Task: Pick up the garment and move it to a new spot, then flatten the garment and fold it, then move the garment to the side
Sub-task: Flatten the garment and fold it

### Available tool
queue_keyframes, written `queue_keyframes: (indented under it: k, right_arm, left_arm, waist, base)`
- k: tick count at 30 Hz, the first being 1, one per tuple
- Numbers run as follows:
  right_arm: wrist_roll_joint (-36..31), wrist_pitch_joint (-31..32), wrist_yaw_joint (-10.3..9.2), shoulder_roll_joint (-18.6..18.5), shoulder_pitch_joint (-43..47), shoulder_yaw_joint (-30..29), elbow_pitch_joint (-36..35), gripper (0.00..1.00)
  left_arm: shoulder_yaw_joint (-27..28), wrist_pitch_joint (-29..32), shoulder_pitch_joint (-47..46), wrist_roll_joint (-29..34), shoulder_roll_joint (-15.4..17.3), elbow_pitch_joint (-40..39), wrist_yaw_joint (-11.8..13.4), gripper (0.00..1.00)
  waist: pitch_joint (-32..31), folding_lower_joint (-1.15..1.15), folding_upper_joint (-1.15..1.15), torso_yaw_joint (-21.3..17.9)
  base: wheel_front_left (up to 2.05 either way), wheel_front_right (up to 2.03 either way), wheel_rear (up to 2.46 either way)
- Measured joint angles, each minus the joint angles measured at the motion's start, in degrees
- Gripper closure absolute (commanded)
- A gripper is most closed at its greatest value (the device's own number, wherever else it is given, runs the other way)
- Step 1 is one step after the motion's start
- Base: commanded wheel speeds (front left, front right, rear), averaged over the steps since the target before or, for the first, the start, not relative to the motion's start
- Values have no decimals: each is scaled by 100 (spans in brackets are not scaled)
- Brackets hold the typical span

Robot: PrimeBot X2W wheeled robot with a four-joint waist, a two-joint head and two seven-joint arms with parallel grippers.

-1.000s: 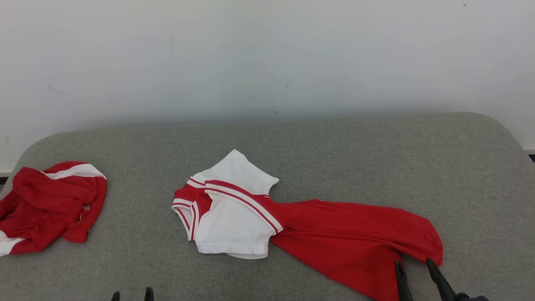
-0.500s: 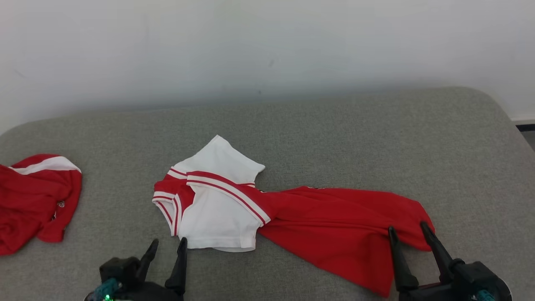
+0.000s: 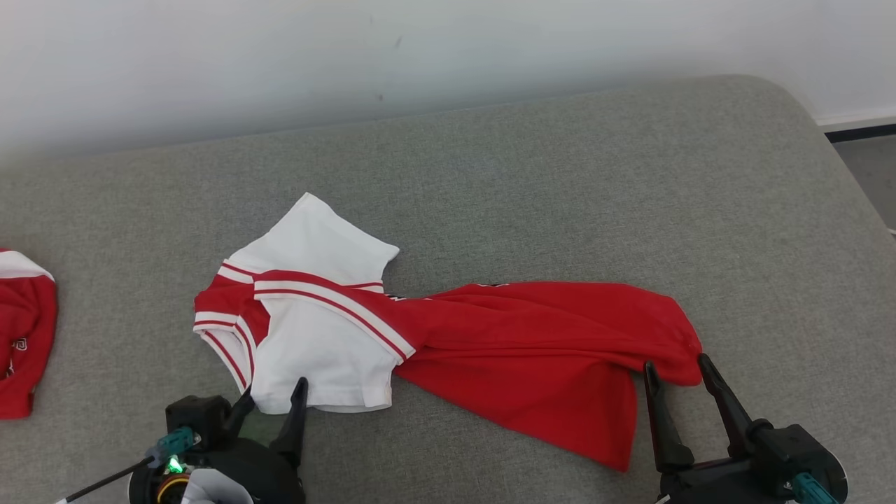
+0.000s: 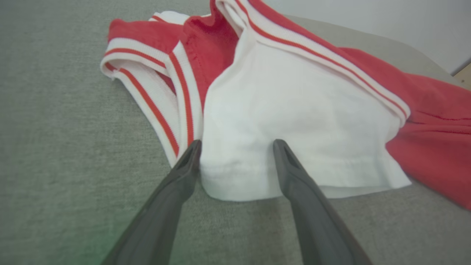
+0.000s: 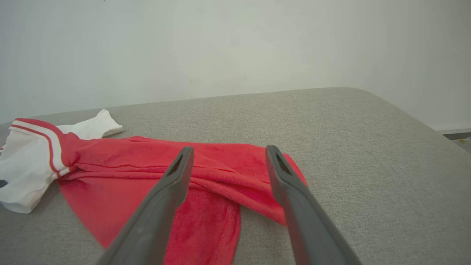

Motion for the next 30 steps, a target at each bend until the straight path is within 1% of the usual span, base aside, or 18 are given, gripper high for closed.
queue_keyframes:
  k: [4, 10, 18, 24, 30]
  right_arm:
    - [0, -22, 0, 18, -14, -13, 45, 0]
    - [0, -63, 0, 42, -18, 10, 88, 0]
    - [1, -67, 0, 54, -4, 14, 120, 0]
    - [1, -71, 0, 54, 14, 10, 132, 0]
    - [11, -63, 0, 54, 41, 8, 137, 0]
  left_arm:
    - [-201, -141, 0, -5, 25, 2, 0, 0]
    - [-236, -293, 2, 1, 44, -3, 1, 0]
    - [-367, -334, 24, 66, 40, -74, 3, 0]
    - [-453, -314, 165, 107, 9, -256, 148, 0]
    - [-480, -214, 261, 103, 30, -352, 204, 0]
  waist:
    - [-34, 0, 0, -8]
    - [-109, 0, -1, 43]
    - [-159, -1, -1, 83]
    - [-230, -1, -1, 78]
    - [-260, -1, -1, 70]
  base:
    - [0, 0, 0]
    - [0, 0, 0]
    - [0, 0, 0]
    - [0, 0, 0]
    - [0, 0, 0]
